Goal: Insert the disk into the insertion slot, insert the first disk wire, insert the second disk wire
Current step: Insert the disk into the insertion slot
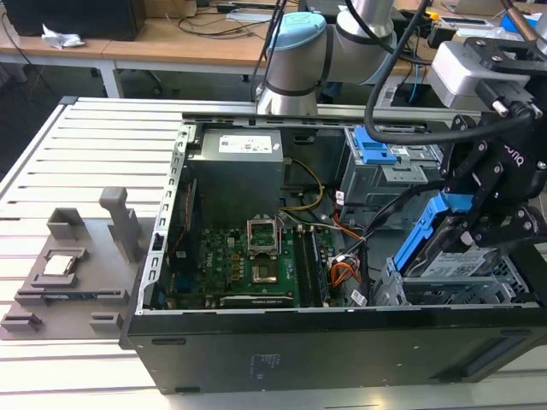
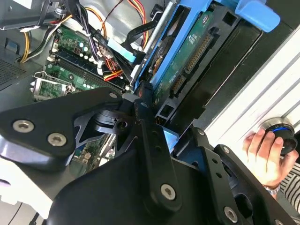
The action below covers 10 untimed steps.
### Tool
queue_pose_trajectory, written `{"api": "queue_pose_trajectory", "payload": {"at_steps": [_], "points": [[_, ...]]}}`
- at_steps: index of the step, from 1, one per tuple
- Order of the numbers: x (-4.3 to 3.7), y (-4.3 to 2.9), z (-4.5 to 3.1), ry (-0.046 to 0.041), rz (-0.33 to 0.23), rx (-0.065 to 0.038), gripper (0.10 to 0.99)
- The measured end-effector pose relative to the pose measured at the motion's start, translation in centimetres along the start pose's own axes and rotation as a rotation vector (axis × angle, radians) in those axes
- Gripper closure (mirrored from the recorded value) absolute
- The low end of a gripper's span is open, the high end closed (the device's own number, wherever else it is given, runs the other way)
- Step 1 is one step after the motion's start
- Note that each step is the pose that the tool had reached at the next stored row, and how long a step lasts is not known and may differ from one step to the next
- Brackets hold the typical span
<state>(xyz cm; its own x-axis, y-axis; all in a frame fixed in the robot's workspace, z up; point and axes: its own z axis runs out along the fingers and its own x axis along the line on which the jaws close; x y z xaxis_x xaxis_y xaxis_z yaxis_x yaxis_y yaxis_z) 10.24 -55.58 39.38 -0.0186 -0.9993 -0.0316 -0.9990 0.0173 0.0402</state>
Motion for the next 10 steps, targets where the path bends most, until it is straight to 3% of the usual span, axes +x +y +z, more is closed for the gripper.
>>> {"api": "queue_pose_trajectory", "payload": {"at_steps": [10], "points": [[0.01, 0.00, 0.06, 0.0003, 0.000, 0.000, 0.710]]}}
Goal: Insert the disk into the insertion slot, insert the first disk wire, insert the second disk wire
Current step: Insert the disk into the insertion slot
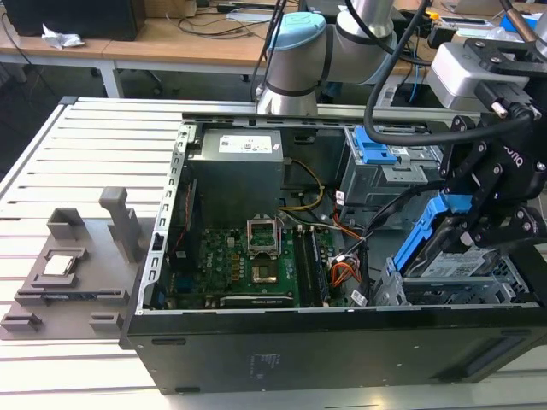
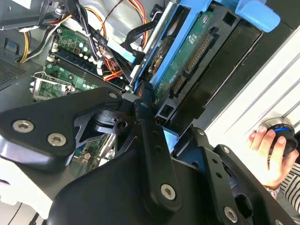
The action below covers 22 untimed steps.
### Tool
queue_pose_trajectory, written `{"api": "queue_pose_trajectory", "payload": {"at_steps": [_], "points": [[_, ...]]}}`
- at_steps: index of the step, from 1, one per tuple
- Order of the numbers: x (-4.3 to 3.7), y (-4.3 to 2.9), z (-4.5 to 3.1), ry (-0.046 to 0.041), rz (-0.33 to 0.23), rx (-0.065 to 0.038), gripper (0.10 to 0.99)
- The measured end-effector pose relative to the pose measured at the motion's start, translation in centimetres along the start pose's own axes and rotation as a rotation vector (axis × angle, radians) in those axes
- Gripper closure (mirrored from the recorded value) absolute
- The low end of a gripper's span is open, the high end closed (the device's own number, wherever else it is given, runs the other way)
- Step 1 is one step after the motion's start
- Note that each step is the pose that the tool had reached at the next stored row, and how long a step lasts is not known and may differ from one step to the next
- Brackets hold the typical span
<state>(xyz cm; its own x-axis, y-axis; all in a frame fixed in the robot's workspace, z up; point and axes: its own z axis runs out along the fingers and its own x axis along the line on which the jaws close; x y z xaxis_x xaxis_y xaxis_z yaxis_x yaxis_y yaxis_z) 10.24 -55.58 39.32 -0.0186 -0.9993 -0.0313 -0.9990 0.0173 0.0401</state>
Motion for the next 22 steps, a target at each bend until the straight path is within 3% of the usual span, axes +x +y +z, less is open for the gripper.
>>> {"api": "queue_pose_trajectory", "payload": {"at_steps": [2, 3, 11, 15, 22], "points": [[0.00, 0.00, 0.02, -0.0004, 0.000, 0.000, 0.710], [0.00, 0.00, 0.03, -0.0004, 0.000, 0.000, 0.647], [0.00, 0.00, 0.09, -0.0004, 0.000, 0.000, 0.647], [0.00, -0.01, 0.13, -0.0004, 0.000, 0.000, 0.980], [0.00, -0.15, 0.21, -0.0007, 0.000, 0.000, 0.980]]}}
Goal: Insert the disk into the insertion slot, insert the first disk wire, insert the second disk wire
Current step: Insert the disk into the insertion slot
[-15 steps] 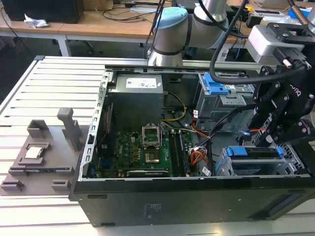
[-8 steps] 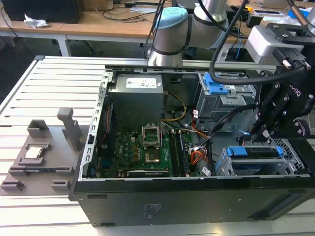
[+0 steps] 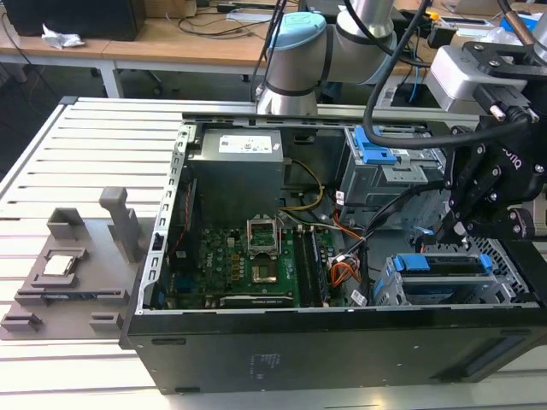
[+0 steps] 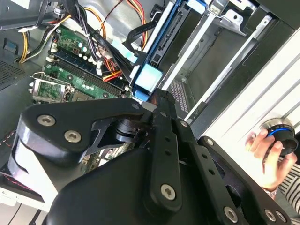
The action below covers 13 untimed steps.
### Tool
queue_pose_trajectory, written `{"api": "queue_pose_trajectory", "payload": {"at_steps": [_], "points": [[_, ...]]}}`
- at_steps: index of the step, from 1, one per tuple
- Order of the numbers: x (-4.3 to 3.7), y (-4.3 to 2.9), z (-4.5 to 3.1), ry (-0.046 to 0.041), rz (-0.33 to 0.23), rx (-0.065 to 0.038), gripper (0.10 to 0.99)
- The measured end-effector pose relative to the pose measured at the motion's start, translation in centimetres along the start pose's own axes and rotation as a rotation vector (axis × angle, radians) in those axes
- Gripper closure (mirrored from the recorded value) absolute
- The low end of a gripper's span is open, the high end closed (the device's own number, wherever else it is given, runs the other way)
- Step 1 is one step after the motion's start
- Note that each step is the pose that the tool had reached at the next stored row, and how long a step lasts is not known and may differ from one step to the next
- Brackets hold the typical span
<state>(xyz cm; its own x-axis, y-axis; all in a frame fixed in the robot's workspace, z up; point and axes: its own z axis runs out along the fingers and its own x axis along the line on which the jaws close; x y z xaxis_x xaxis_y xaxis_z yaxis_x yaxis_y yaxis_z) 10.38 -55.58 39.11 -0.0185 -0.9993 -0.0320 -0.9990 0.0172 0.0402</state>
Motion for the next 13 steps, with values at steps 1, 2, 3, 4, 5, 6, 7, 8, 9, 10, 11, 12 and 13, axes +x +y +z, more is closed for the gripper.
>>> {"api": "queue_pose_trajectory", "payload": {"at_steps": [1, 2, 3, 4, 5, 6, 7, 8, 9, 10, 11, 12, 13], "points": [[0.00, -0.14, -0.01, 0.0001, 0.000, 0.000, 0.980], [-0.01, -0.43, -0.03, 0.0002, 0.000, 0.000, 0.980], [-0.02, -0.82, -0.05, 0.0003, 0.000, 0.000, 0.980], [-0.03, -1.20, -0.06, 0.0004, 0.000, 0.000, 0.980], [-0.04, -1.46, -0.07, 0.0003, 0.000, 0.000, 0.980], [-0.05, -1.76, -0.08, 0.0003, 0.000, 0.000, 0.980], [-0.09, -2.41, -0.09, 0.0003, 0.000, -0.001, 0.980], [-0.16, -3.14, -0.10, 0.0003, 0.000, -0.002, 0.980], [-0.18, -3.44, -0.01, 0.0001, 0.000, -0.002, 0.980], [-0.18, -3.58, 0.18, 0.0004, 0.000, -0.002, 0.980], [-0.18, -3.66, 0.36, 0.0004, 0.000, -0.002, 0.980], [-0.18, -3.75, 0.56, 0.0004, 0.000, -0.002, 0.980], [-0.18, -3.83, 0.74, 0.0005, 0.000, -0.002, 0.980]]}}
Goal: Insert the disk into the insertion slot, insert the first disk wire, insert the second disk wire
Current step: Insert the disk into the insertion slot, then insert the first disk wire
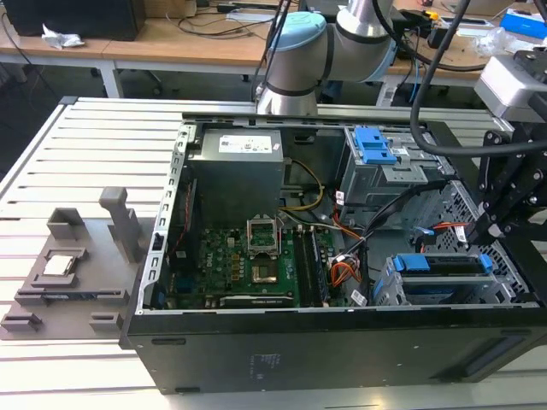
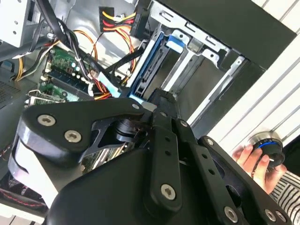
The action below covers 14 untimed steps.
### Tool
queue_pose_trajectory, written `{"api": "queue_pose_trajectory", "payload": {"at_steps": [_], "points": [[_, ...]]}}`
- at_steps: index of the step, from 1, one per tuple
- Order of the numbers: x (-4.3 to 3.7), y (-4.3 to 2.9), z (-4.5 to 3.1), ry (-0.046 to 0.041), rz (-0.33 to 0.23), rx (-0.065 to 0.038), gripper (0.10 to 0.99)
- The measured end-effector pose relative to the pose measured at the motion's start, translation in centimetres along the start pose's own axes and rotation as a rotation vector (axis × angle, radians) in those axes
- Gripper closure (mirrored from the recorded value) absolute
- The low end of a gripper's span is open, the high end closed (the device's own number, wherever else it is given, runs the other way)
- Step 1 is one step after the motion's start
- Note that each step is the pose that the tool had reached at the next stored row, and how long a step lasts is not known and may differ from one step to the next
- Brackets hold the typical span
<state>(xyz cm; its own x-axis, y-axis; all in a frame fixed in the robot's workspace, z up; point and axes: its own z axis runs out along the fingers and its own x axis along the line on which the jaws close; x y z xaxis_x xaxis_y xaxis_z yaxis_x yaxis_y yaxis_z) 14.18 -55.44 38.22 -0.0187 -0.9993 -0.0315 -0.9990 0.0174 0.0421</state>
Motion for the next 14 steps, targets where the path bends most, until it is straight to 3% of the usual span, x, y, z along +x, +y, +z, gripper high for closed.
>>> {"api": "queue_pose_trajectory", "payload": {"at_steps": [3, 14], "points": [[-0.03, -0.23, 0.45, 0.0026, 0.000, 0.000, 0.980], [-0.03, -0.28, 0.49, 0.0049, 0.000, 0.000, 0.980]]}}
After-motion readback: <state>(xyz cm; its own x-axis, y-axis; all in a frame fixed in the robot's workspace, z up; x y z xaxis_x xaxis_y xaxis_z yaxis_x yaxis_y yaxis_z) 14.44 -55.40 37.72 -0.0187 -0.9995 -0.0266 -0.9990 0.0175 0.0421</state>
